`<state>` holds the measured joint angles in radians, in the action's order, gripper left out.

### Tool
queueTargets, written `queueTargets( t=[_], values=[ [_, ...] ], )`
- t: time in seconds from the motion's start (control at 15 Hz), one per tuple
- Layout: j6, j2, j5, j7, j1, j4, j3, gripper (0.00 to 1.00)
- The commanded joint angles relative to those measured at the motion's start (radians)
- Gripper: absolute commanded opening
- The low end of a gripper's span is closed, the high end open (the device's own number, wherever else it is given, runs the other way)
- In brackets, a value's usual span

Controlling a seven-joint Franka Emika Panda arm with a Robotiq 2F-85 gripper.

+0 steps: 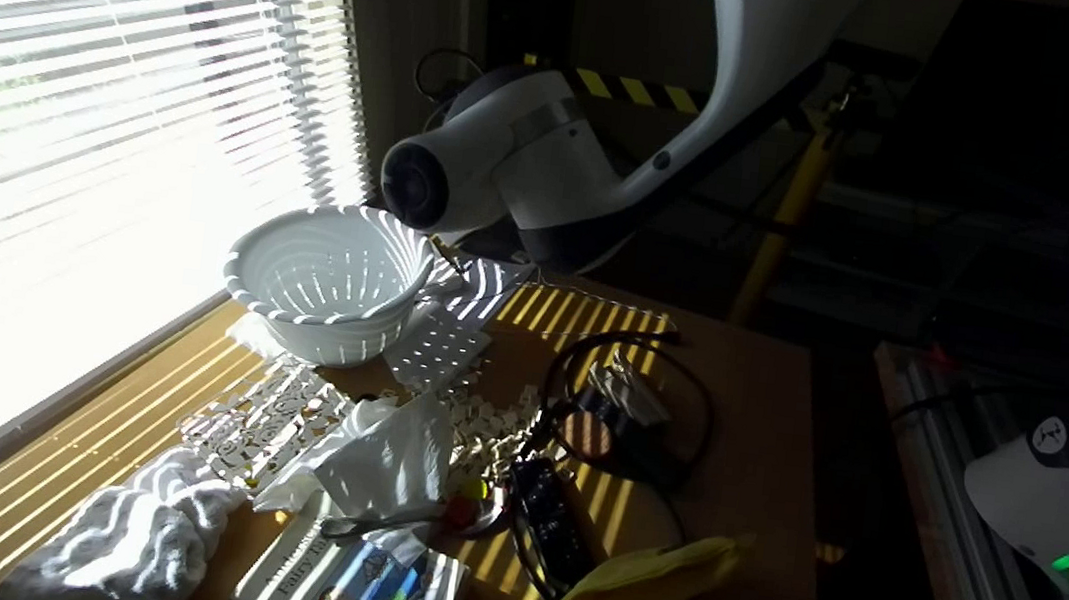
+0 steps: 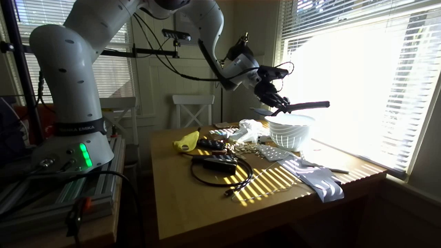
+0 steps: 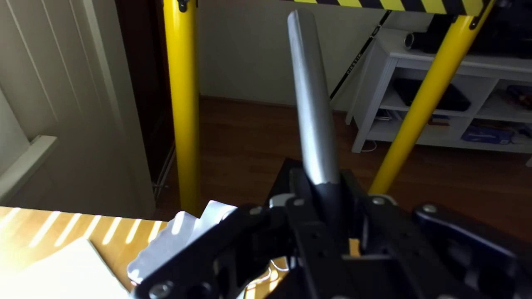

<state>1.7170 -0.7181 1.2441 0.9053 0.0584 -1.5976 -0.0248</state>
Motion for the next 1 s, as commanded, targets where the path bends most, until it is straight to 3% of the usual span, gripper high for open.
queueTargets(
  t=[0.0,0.2,0.27,0.93],
  values=[
    [-0.004,-0.001,0.001,0.008,-0.004,0.013,-0.006,0.23],
    [-0.004,-0.006,0.001,0.004,-0.004,0.006,-0.007,0.23],
    [-0.004,-0.008,0.001,0.004,-0.004,0.006,-0.007,0.06],
    [-0.202,-0.159,-0.046,0.121,0.012,0.281,0.005,0.06]
  ],
)
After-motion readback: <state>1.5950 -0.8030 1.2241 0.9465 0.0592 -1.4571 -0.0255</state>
